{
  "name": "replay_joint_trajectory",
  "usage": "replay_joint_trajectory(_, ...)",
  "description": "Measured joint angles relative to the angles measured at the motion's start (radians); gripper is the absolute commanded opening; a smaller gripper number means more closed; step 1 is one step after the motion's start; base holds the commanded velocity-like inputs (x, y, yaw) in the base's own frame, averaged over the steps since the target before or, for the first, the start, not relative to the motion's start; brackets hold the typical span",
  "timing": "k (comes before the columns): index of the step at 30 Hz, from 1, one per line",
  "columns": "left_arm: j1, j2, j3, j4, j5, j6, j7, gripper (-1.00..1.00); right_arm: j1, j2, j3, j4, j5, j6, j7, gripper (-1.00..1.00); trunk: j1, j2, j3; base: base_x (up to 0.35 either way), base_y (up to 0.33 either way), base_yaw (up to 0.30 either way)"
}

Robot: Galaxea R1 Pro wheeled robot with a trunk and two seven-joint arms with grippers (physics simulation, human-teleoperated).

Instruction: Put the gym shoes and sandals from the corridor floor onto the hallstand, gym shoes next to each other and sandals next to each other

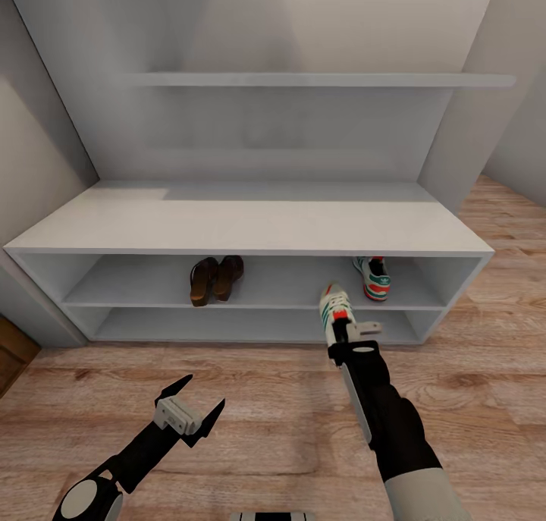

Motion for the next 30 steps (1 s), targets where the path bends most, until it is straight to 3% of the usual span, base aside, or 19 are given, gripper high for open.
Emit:
replay_joint_trajectory(11,0.0,0.0,0.0,0.0,0.0,0.0,0.001,1.0,-0.005,-0.012,-0.005,0.0,-0.001,0.0,0.001,-1.0,0.0,0.0,0.0,0.0,0.0,0.0)
replay_joint_trajectory(30,0.005,0.0,0.002,-0.003,0.0,0.0,0.003,1.0,-0.007,-0.024,-0.052,0.0,-0.002,-0.019,0.006,-1.0,0.0,0.0,0.0,0.0,0.0,0.0)
